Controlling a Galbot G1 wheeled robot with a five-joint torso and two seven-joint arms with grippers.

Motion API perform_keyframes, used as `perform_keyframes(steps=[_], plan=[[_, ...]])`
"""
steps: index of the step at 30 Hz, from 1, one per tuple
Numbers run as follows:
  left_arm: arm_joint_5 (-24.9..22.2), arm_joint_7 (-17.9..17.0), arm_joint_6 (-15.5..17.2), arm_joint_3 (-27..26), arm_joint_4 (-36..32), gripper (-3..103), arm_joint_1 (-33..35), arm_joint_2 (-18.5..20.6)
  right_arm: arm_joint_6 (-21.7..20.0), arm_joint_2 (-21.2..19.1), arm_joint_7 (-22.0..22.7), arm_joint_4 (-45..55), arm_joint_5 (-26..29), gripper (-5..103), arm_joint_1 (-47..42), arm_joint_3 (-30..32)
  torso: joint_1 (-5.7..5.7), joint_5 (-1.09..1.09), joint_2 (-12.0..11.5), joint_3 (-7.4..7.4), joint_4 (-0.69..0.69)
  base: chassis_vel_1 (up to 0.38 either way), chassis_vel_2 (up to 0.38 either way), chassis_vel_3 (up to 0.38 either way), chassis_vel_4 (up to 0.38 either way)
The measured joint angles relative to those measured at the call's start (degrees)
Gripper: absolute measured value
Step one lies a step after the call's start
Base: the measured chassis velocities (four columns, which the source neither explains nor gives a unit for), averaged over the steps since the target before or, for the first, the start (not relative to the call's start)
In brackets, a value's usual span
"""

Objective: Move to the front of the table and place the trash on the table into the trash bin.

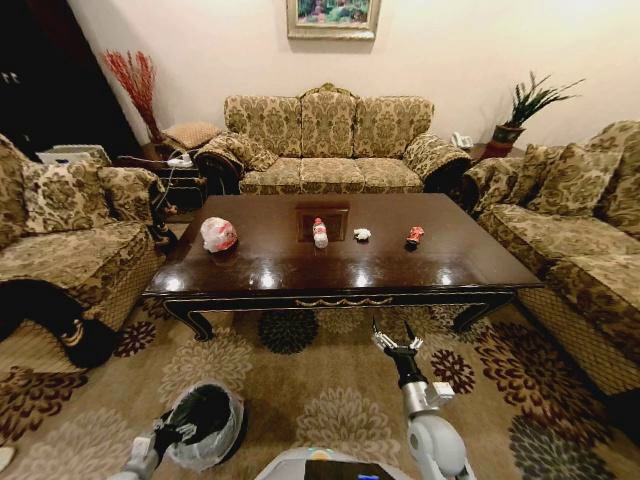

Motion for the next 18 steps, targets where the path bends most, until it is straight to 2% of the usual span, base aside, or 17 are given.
perform_keyframes(steps=[11, 14, 16, 18], plan=[[1.03, 3.56, -1.96, -0.4, 8.65, 99, -4.42, 2.02, -0.12, -0.16, 0.01, 0.24, -0.26, 100, -0.45, 0.14, 0.0, 0.02, 0.0, 0.0, 0.01, 0.0, 0.0, 0.0, 0.0], [2.41, 7.3, -4.15, -0.12, 13.71, 100, -8.12, 2.34, -0.26, -0.06, 0.07, 0.26, -0.3, 100, -0.73, 0.16, 0.0, 0.0, 0.0, 0.0, 0.0, 0.0, 0.0, 0.0, 0.0], [3.01, 8.14, -4.49, -0.12, 14.71, 101, -8.91, 2.34, -0.27, -0.06, 0.08, 0.28, -0.32, 100, -0.78, 0.18, 0.0, 0.0, 0.0, 0.0, 0.0, 0.0, 0.0, 0.0, 0.0], [4.55, 10.66, -4.44, -0.39, 17.08, 95, -10.91, 2.26, -0.29, -0.06, 0.12, 0.29, -0.37, 100, -0.83, 0.27, 0.0, 0.01, 0.0, 0.0, 0.0, 0.0, 0.0, 0.0, 0.0]])
